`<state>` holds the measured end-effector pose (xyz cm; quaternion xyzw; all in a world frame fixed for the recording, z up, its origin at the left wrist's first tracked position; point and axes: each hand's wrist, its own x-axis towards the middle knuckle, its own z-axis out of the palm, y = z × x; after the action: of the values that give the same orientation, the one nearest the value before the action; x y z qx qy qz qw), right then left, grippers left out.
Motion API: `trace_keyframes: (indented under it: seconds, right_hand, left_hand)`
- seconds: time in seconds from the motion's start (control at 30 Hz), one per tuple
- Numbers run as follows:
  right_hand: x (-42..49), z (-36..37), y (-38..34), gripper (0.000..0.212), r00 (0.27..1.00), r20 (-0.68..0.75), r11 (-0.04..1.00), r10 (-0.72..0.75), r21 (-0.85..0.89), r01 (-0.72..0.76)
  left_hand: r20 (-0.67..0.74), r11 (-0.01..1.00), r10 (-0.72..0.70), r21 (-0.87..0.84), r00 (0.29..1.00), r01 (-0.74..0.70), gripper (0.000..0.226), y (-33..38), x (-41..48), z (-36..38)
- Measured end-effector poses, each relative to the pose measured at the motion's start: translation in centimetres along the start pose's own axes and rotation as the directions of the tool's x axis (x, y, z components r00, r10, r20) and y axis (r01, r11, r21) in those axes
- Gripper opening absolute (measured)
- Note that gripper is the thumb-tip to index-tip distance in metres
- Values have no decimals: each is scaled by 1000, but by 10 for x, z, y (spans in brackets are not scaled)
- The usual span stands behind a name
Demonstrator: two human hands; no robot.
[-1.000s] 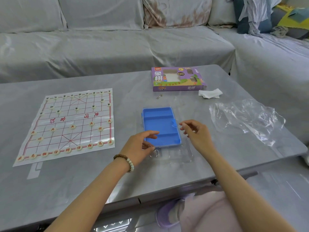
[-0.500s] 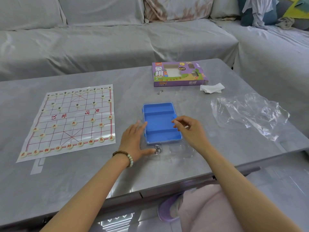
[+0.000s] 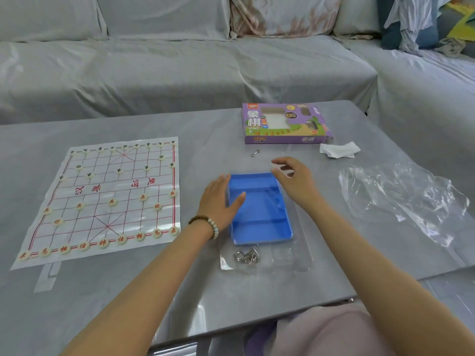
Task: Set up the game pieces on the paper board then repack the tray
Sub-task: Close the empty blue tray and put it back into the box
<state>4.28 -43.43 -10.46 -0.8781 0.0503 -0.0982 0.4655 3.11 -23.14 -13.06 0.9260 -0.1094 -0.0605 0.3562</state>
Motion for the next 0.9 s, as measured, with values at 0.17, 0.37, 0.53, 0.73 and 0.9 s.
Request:
trace_keyframes:
  seconds: [0.17,0.37,0.53,0.73,0.9]
  right_hand:
    - [77,34,5,45,985,94,979,148,-158,-132]
    - [129,69,21,49,957,85,901,276,-369,-227]
    - [144,78,28,33,968,28,912,248,-344,-224]
    - [137,70,26,17,972,59,956,227,-204,-211]
    - [87,41,-14,6,998,-1,990,69,124,-68]
  left_hand:
    - [14,986,-35,161,999,32,73,-1,21,21]
    - [-70,955,5,297,998,16,94,-6,18,36]
    - [-94,967,22,256,995,2,91,-8,18,37]
    - [-81,961,14,275,997,9,87,-7,18,37]
    - [-67,962,-1,271,998,20,73,-7,18,35]
